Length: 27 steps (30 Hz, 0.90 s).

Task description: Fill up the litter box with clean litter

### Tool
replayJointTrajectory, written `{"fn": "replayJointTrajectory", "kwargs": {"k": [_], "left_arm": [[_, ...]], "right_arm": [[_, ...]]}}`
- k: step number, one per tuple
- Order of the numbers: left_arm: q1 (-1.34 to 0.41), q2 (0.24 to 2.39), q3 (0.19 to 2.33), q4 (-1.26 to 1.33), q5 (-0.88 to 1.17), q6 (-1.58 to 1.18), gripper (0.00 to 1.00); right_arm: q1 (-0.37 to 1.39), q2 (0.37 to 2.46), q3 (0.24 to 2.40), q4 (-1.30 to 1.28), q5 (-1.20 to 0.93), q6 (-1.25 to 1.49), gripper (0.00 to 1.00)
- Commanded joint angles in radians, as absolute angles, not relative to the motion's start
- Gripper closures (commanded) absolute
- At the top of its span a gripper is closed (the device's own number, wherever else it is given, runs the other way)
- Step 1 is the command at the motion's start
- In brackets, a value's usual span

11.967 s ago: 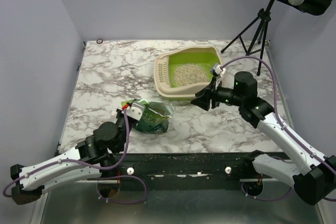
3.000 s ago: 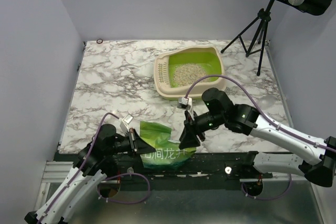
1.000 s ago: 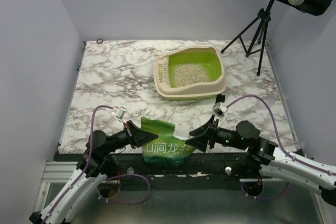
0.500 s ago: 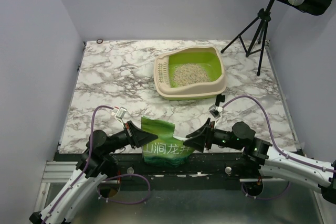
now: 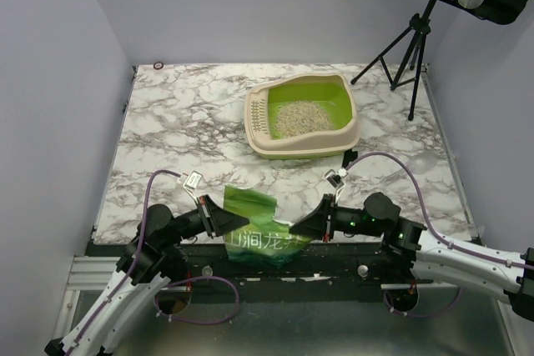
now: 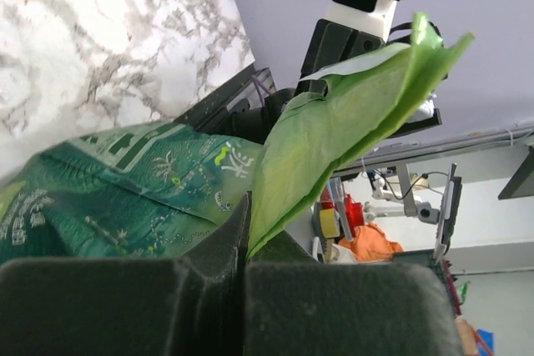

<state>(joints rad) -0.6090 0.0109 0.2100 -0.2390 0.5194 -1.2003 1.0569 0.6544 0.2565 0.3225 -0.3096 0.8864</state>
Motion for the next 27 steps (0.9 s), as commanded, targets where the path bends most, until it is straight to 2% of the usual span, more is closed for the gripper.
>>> {"fn": "replayJointTrajectory", "kwargs": {"k": [1,7,15,21,22,23,24,25,26,27], "left_arm": [[-0.606,-0.146,0.304,-0.493,0.511,-1.256,1.0],[-0.606,-0.186,0.318,-0.574,0.629,-1.341,1.0],[-0.606,-0.189,0.313,-0.771,0.696,-1.391,1.0],[-0.606,-0.187,0.339,-0.836,0.718,-1.417,1.0],[-0.606,-0.186,0.344,-0.841,0.718,-1.417,1.0],[-0.606,-0.187,0.35,-0.848,0.713,-1.419,1.0],[-0.606,-0.187,0.351,-0.857,0.712,-1.417,1.0],[-0.606,-0.187,0.356,-0.867,0.71,-1.414,1.0],[-0.606,-0.187,0.36,-0.873,0.707,-1.413,1.0],[-0.606,-0.187,0.362,-0.873,0.706,-1.414,1.0]], "right_arm": [[1.06,0.632,0.209,0.316,-0.422,1.017,1.0],[1.054,0.61,0.163,0.316,-0.59,1.103,1.0],[1.055,0.689,0.048,0.491,-0.706,1.298,1.0],[1.055,0.706,0.113,0.434,-0.723,1.252,1.0],[1.054,0.709,0.142,0.379,-0.715,1.214,0.96],[1.054,0.706,0.182,0.306,-0.691,1.156,0.85],[1.055,0.707,0.237,0.164,-0.658,1.075,0.7],[1.055,0.709,0.295,0.05,-0.609,0.99,0.59],[1.055,0.719,0.37,-0.082,-0.562,0.886,0.51],[1.054,0.732,0.437,-0.163,-0.516,0.802,0.48]]}}
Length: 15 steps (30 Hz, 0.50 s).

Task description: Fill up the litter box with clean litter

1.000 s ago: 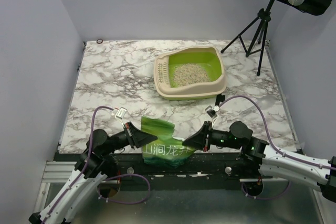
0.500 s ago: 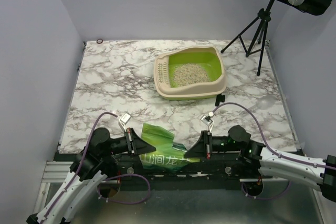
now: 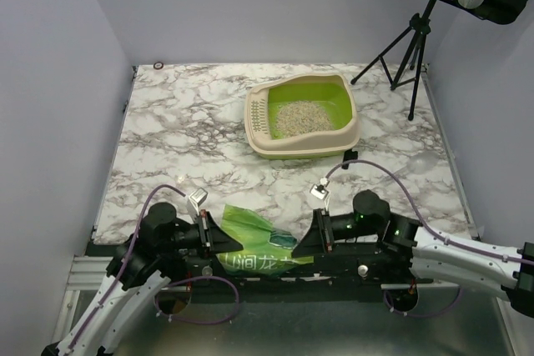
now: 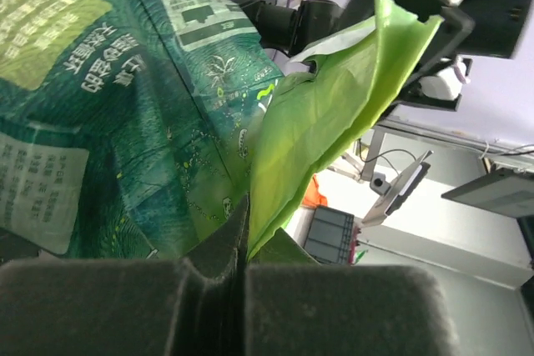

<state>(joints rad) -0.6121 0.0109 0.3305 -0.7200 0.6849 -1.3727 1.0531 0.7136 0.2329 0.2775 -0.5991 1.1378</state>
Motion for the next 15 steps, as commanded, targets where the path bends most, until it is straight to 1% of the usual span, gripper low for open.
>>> {"fn": "replayJointTrajectory", "kwargs": {"k": [1,4,7,9,13,15], "left_arm": [[-0.606,-0.187,0.362,-0.868,0.706,-1.416,1.0],[-0.606,-0.187,0.354,-0.862,0.706,-1.424,1.0],[-0.606,-0.187,0.356,-0.859,0.698,-1.427,1.0],[-0.606,-0.187,0.357,-0.854,0.693,-1.428,1.0],[-0.606,-0.187,0.354,-0.828,0.69,-1.439,1.0],[-0.604,-0.186,0.353,-0.824,0.69,-1.44,1.0]], "right_arm": [[1.055,0.753,0.512,-0.237,-0.485,0.711,0.46],[1.057,0.853,0.731,-0.386,-0.442,0.501,0.43],[1.069,0.949,0.885,-0.48,-0.422,0.336,0.41],[1.084,0.998,0.96,-0.512,-0.416,0.267,0.41],[1.14,1.072,1.055,-0.526,-0.521,0.178,0.41],[1.187,1.113,1.095,-0.563,-0.514,0.121,0.41]]}}
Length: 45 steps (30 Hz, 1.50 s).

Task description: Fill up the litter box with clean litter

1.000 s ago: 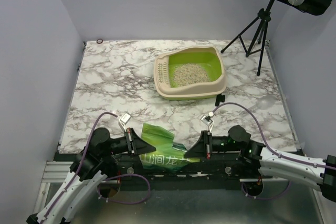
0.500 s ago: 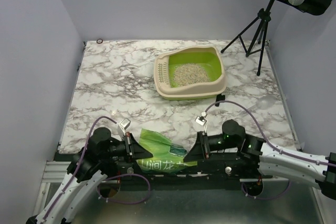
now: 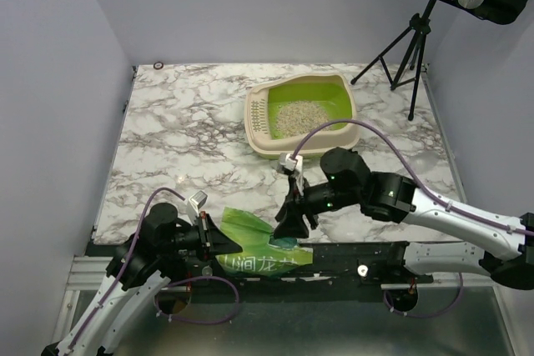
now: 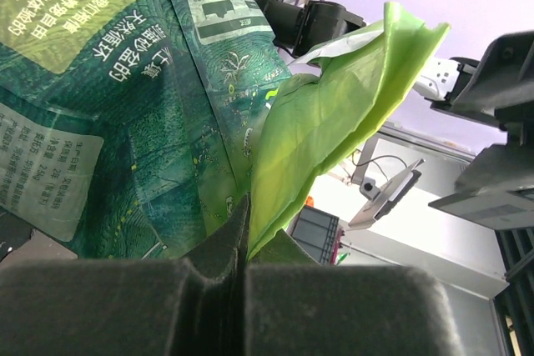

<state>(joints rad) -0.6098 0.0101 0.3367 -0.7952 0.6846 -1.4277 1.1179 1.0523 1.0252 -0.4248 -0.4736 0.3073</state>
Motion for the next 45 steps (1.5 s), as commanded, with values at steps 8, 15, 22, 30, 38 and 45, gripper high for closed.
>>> {"fn": "replayJointTrajectory", "kwargs": {"k": [8,15,22,30,38,45], "left_arm": [[-0.606,-0.183,0.331,-0.799,0.703,-1.463,1.0],[-0.606,-0.179,0.319,-0.773,0.701,-1.476,1.0],[-0.606,-0.176,0.318,-0.758,0.696,-1.483,1.0],[-0.606,-0.175,0.314,-0.744,0.696,-1.497,1.0],[-0.606,-0.172,0.304,-0.721,0.696,-1.508,1.0],[-0.606,-0.17,0.296,-0.707,0.695,-1.511,1.0]], "right_arm": [[1.367,1.209,1.146,-0.621,-0.424,0.011,0.37],[1.497,1.292,1.181,-0.638,-0.257,-0.098,0.36],[1.513,1.339,1.172,-0.563,-0.115,-0.107,0.36],[1.513,1.338,1.14,-0.497,0.017,-0.106,0.35],[1.513,1.344,1.124,-0.509,-0.1,-0.095,0.34],[1.513,1.361,1.086,-0.494,-0.094,-0.083,0.32]]}}
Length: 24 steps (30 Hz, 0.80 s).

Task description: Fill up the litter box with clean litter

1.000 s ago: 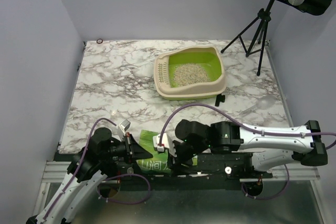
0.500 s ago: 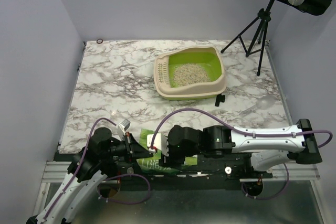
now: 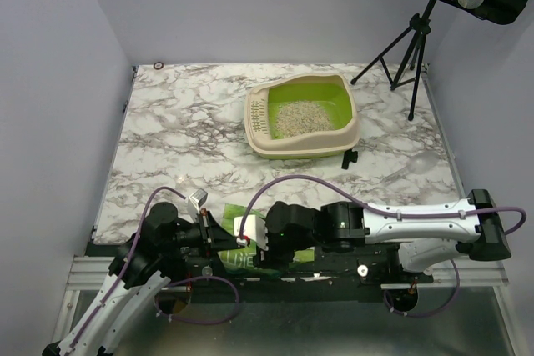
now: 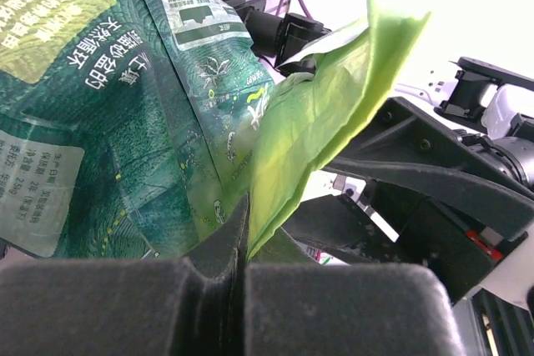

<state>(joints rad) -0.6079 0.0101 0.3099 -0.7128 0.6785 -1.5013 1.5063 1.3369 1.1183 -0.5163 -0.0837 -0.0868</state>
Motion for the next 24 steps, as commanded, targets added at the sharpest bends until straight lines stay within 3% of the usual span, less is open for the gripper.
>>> {"fn": "replayJointTrajectory", "kwargs": {"k": [1,10,12,19,24], "left_arm": [[-0.606,-0.17,0.295,-0.707,0.693,-1.512,1.0],[-0.606,-0.172,0.29,-0.713,0.692,-1.503,1.0],[-0.606,-0.175,0.29,-0.71,0.693,-1.499,1.0],[-0.606,-0.175,0.295,-0.641,0.678,-1.497,1.0],[-0.606,-0.175,0.279,-0.614,0.672,-1.499,1.0]], "right_arm": [[1.513,1.368,1.082,-0.492,-0.095,-0.083,0.32],[1.513,1.385,1.035,-0.492,-0.123,-0.074,0.31],[1.513,1.378,1.017,-0.486,-0.123,-0.066,0.35],[1.513,1.341,0.953,-0.492,-0.111,-0.04,0.51],[1.513,1.301,0.91,-0.488,-0.086,-0.012,0.84]]}}
